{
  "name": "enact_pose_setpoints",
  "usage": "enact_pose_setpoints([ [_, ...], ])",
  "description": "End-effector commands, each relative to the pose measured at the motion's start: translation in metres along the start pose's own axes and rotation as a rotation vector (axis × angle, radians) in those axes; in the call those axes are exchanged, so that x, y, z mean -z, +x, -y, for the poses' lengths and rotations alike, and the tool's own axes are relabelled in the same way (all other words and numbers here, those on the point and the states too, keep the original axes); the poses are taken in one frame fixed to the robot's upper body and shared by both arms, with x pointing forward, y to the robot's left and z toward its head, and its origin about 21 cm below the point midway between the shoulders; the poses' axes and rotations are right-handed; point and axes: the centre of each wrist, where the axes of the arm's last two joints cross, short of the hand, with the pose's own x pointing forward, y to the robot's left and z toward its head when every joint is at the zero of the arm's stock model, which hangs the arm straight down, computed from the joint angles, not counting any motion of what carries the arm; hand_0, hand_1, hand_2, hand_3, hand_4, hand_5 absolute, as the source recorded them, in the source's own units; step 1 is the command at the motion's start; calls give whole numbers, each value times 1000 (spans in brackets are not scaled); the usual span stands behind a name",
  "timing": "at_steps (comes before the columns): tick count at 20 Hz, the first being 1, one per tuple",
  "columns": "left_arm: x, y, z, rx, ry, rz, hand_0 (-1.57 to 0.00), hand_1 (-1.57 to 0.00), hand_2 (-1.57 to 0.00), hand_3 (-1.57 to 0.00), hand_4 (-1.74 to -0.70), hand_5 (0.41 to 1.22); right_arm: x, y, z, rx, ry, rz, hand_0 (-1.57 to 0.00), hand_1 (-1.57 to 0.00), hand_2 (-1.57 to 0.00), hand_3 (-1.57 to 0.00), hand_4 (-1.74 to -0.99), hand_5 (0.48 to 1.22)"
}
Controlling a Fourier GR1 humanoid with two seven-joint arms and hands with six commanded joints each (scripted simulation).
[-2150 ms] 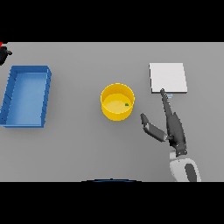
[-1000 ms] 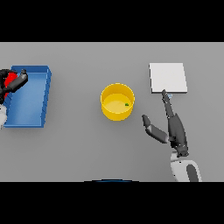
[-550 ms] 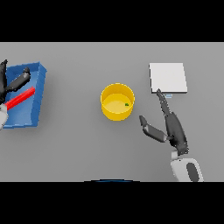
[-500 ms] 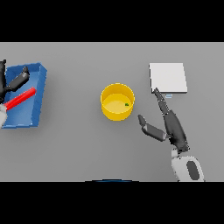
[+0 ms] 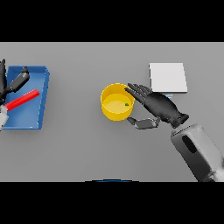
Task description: Pick up the red beaker and tilt it to pour out 1 green nut into yellow bowl. Pick up the yellow bowl and place it on the metallic measuring scale.
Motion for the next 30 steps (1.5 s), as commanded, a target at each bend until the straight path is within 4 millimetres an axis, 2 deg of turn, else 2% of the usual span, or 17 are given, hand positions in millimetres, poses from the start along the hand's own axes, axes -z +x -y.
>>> enact_pose_setpoints([
  [1,1,3,-4,7,-1,5,-5,-4,-4,-4,-738,693,5,0,1,-64,47,27,1,1,1,1,-1217,676],
  [3,0,4,-1,18,-11,3,-3,-2,-2,-2,-741,699,16,3,5,-175,131,65,1,1,1,1,-1226,692],
  [7,-1,0,-6,18,-5,3,0,0,0,0,-745,704,36,8,7,-326,255,99,1,1,1,1,-1215,711],
  [12,-2,-1,-2,21,-7,6,1,1,1,1,-743,698,60,17,-2,-365,382,109,1,1,1,1,-1225,722],
  [17,0,-6,-8,26,2,3,1,1,1,1,-743,699,81,19,-4,-421,442,100,1,1,1,1,-1255,733],
  [21,-1,-8,-10,25,3,-1,1,1,1,1,-744,698,89,26,-9,-443,485,98,1,1,1,1,-1261,736],
  [26,1,-5,-11,22,0,-9,1,1,1,1,-744,697,92,16,-12,-431,552,59,1,1,-3,-28,-1282,749],
  [28,-1,-5,-13,25,4,2,1,1,1,1,-745,699,97,19,-15,-417,566,41,1,1,-23,-72,-1289,758],
  [30,-1,-6,-8,17,7,-5,1,1,1,1,-750,701,95,18,-17,-393,581,3,-26,-36,-71,-141,-1302,805],
])
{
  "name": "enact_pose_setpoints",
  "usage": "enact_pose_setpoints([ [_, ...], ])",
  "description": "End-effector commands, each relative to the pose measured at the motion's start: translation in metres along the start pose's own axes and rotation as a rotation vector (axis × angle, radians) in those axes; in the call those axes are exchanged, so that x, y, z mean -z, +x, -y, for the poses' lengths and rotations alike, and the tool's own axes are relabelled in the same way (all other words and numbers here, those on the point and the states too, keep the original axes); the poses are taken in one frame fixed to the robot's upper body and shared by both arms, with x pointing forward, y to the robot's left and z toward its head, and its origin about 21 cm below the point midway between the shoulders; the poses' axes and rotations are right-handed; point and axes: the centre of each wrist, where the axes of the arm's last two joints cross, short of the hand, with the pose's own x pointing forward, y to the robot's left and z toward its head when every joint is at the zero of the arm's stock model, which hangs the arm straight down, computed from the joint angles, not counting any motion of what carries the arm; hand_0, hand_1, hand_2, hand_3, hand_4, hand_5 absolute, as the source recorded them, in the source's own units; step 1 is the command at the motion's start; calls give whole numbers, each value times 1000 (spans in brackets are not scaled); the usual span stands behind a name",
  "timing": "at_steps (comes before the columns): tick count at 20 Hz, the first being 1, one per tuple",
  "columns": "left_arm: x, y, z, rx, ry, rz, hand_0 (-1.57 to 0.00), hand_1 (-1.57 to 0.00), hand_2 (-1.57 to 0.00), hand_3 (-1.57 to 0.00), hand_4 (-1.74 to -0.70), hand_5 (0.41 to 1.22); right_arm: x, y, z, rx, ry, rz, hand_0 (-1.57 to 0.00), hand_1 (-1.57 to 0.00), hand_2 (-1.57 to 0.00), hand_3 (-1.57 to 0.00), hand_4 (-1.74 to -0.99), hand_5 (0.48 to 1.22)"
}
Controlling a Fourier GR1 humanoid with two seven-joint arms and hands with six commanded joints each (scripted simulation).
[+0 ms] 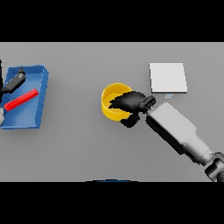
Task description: Pick up the red beaker and tilt it to pour out 1 green nut into yellow bowl. Pick up the yellow bowl and place it on the metallic measuring scale.
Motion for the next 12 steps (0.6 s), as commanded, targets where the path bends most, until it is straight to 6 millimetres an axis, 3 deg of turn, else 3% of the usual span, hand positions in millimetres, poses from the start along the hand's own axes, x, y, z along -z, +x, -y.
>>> enact_pose_setpoints([
  [1,2,1,-3,2,3,5,1,1,1,1,-752,701,1,3,0,-7,-3,1,-161,-135,-147,-182,-1321,839],
  [3,2,0,-3,1,2,7,1,1,1,1,-755,703,0,-2,0,-9,-6,45,-669,-652,-614,-309,-1394,976],
  [6,1,-2,-2,5,1,14,1,1,1,1,-756,701,-1,-1,1,2,23,55,-1109,-1100,-1081,-706,-1557,1096],
  [9,1,-1,-4,14,6,14,1,1,1,1,-750,695,-3,-2,1,9,35,52,-1334,-1330,-1205,-1120,-1647,1157],
  [12,-1,2,-2,24,6,21,1,1,1,1,-739,690,-3,0,2,15,29,46,-1450,-1448,-1268,-1320,-1693,1188],
])
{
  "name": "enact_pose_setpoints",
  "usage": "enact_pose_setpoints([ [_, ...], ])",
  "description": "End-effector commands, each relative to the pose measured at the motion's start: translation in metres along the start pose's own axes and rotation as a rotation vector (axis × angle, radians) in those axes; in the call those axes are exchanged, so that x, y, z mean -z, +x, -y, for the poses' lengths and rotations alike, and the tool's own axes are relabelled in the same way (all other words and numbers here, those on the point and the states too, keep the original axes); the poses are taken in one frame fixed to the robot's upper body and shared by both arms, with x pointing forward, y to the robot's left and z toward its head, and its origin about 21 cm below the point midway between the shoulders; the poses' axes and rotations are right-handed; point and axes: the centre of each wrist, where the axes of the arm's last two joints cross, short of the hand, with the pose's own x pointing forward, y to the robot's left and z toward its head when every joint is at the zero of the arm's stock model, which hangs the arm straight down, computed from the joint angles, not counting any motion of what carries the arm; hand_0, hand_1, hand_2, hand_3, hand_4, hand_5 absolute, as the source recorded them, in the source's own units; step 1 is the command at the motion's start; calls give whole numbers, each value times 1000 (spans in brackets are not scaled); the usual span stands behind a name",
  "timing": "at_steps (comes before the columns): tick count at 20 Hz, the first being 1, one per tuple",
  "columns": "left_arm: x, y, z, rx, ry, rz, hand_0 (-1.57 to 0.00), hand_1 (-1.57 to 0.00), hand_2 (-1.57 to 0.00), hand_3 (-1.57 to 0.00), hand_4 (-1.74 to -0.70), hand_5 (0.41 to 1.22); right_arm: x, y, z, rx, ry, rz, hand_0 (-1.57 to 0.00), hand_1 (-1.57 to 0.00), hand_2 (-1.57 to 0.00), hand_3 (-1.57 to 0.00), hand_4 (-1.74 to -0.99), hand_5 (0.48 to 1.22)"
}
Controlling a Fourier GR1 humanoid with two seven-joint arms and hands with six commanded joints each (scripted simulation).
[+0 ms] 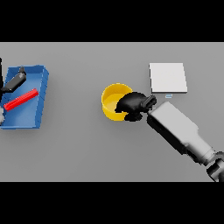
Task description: Pick up the red beaker and tilt it to pour out 1 green nut into yellow bowl. Pick up the yellow bowl and place it on the metallic measuring scale.
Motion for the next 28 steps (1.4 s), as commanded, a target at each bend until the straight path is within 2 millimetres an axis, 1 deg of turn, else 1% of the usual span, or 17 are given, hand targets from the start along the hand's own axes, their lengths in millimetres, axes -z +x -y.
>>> enact_pose_setpoints([
  [1,0,0,0,-2,-3,-1,1,1,1,1,-735,689,-1,0,-2,-4,-7,-2,-1474,-1472,-1281,-1365,-1702,1195],
  [5,2,-4,2,-7,-5,-4,1,1,1,1,-731,685,-6,-1,3,-11,-31,15,-1531,-1531,-1306,-1405,-1725,1210],
  [8,2,-3,-1,3,-2,1,1,1,1,1,-732,691,-16,-2,17,-9,-49,-2,-1551,-1550,-1371,-1309,-1733,1215],
  [9,2,-2,-2,1,0,2,1,1,1,1,-733,692,-23,-3,19,-9,-56,-4,-1555,-1554,-1386,-1286,-1735,1217],
  [11,4,3,-3,0,-1,7,1,1,1,1,-736,695,-34,-3,35,-23,-75,-23,-1561,-1560,-1413,-1252,-1737,1218],
  [12,5,2,-3,0,-6,1,1,1,1,1,-734,697,-39,-4,40,-18,-84,-33,-1563,-1563,-1419,-1242,-1738,1219],
  [15,5,-1,-8,2,7,3,1,1,1,1,-737,697,-54,-9,46,-20,-136,-66,-1567,-1567,-1436,-1260,-1739,1220],
  [16,6,-2,-5,-5,3,0,1,1,1,1,-736,697,-58,-13,46,-14,-146,-72,-1568,-1568,-1436,-1266,-1740,1220],
  [18,4,-2,-8,-10,10,15,1,1,1,1,-746,697,-68,-27,45,7,-166,-85,-1569,-1569,-1439,-1376,-1740,1220],
  [20,3,-3,-10,1,11,-2,1,1,1,1,-741,702,-75,-38,46,24,-180,-136,-1570,-1570,-1472,-1309,-1740,1220],
  [21,2,-3,-8,5,9,4,1,1,1,1,-742,704,-81,-44,50,24,-194,-155,-1570,-1570,-1482,-1283,-1741,1220],
  [22,1,1,-8,4,10,7,1,1,1,1,-744,708,-84,-50,51,33,-209,-169,-1570,-1570,-1492,-1257,-1741,1221],
  [23,1,2,-8,4,11,1,1,1,1,1,-744,710,-89,-57,50,34,-227,-181,-1570,-1570,-1504,-1239,-1741,1221],
  [24,0,-2,-9,9,10,0,1,1,1,1,-744,710,-93,-67,49,39,-242,-206,-1570,-1570,-1516,-1227,-1741,1221],
  [25,0,0,-11,4,18,-1,1,1,1,1,-744,708,-97,-75,51,39,-260,-243,-1571,-1571,-1527,-1219,-1741,1221],
  [27,-1,1,-9,4,12,-6,1,1,1,1,-741,706,-102,-90,48,58,-281,-276,-1571,-1571,-1540,-1198,-1741,1221],
  [28,-1,6,-10,-4,8,-1,1,1,1,1,-738,703,-102,-96,46,69,-291,-288,-1571,-1571,-1527,-1192,-1741,1221],
])
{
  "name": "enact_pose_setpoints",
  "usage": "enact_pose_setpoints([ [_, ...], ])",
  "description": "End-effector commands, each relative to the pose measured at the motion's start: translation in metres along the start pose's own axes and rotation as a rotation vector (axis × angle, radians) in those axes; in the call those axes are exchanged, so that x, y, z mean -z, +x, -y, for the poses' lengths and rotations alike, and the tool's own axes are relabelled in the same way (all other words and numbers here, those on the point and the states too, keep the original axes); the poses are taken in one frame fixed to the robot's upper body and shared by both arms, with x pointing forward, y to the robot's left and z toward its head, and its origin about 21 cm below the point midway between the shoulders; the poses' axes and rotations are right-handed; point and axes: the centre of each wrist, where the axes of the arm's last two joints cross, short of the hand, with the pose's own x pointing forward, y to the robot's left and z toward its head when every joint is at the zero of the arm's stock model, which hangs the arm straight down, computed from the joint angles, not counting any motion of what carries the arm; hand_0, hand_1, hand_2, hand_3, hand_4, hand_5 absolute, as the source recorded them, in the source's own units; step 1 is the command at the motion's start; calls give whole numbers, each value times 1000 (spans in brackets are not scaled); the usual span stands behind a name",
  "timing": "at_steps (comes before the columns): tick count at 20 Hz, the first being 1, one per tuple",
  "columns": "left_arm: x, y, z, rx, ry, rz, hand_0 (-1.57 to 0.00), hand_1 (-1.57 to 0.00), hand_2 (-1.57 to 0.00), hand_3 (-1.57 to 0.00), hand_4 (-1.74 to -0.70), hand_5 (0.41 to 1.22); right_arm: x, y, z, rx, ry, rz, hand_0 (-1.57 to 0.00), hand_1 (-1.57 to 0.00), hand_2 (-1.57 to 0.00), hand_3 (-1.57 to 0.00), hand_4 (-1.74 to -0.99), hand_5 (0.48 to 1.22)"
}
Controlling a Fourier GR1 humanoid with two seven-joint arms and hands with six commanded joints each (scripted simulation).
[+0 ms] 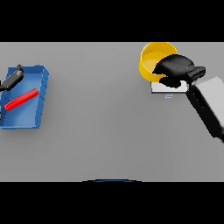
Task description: Pick up the red beaker and tilt it to pour out 1 green nut into yellow bowl. Pick up the yellow bowl and place it on the metallic measuring scale.
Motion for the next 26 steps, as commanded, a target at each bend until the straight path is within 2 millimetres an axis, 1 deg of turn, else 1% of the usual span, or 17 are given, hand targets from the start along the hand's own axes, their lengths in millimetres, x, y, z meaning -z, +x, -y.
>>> enact_pose_setpoints([
  [1,0,-2,0,0,-4,0,1,1,1,1,-737,699,1,-5,0,12,-8,-9,-1571,-1571,-1508,-1186,-1741,1221],
  [3,-1,-5,3,4,-2,-11,1,1,1,1,-731,696,2,-19,-4,34,-18,-53,-1571,-1571,-1508,-1171,-1741,1221],
  [4,0,-4,1,6,1,-17,1,1,1,1,-728,691,4,-26,-10,43,-24,-83,-1571,-1571,-1506,-1176,-1741,1221],
  [6,3,-8,-1,9,-2,-21,1,1,1,1,-725,685,6,-37,-19,50,-25,-101,-1571,-1571,-1478,-1230,-1741,1221],
  [7,3,-5,0,14,1,-21,1,1,1,1,-722,684,6,-44,-22,53,-25,-115,-1571,-1571,-1459,-1259,-1741,1221],
  [9,0,-6,0,11,6,-15,1,1,1,1,-724,681,6,-55,-29,65,-11,-144,-1571,-1571,-1425,-1315,-1741,1221],
  [10,2,-9,1,14,4,-22,1,1,1,1,-724,682,7,-57,-36,75,0,-150,-1571,-1571,-1407,-1351,-1741,1221],
  [11,2,-7,2,15,2,-23,1,1,1,1,-722,681,8,-58,-38,82,6,-155,-1571,-1571,-1396,-1362,-1741,1221],
  [15,2,-6,-3,12,5,-18,1,1,1,1,-728,675,12,-60,-51,109,14,-144,-1571,-1571,-1362,-1338,-1741,1221],
  [17,2,-7,0,17,-5,-20,1,1,1,1,-726,673,14,-62,-56,127,7,-126,-1571,-1571,-1345,-1403,-1741,1221],
  [18,2,-7,-2,18,3,-20,1,1,1,1,-723,671,14,-62,-57,128,10,-125,-1556,-1571,-1338,-1436,-1741,1221],
  [19,2,-6,1,16,0,-17,1,1,1,1,-723,669,16,-63,-56,132,7,-128,-1501,-1571,-1330,-1463,-1741,1221],
  [20,2,-3,0,16,2,-11,1,1,1,1,-722,668,16,-64,-56,138,11,-136,-1464,-1571,-1335,-1451,-1741,1221],
  [21,3,-6,0,17,5,-13,1,1,1,1,-724,667,16,-64,-55,145,11,-137,-1448,-1501,-1382,-1390,-1734,1221],
  [23,4,-3,1,18,3,-18,1,1,1,1,-724,671,19,-61,-53,154,3,-128,-1492,-1484,-1450,-1097,-1737,1221],
  [24,5,-3,2,23,2,-22,1,1,1,1,-722,671,18,-60,-51,157,4,-128,-1439,-1337,-1286,-990,-1688,1221],
  [26,4,-1,3,30,-1,-14,1,1,1,1,-719,668,19,-59,-54,150,20,-139,-990,-882,-921,-796,-1629,1080],
])
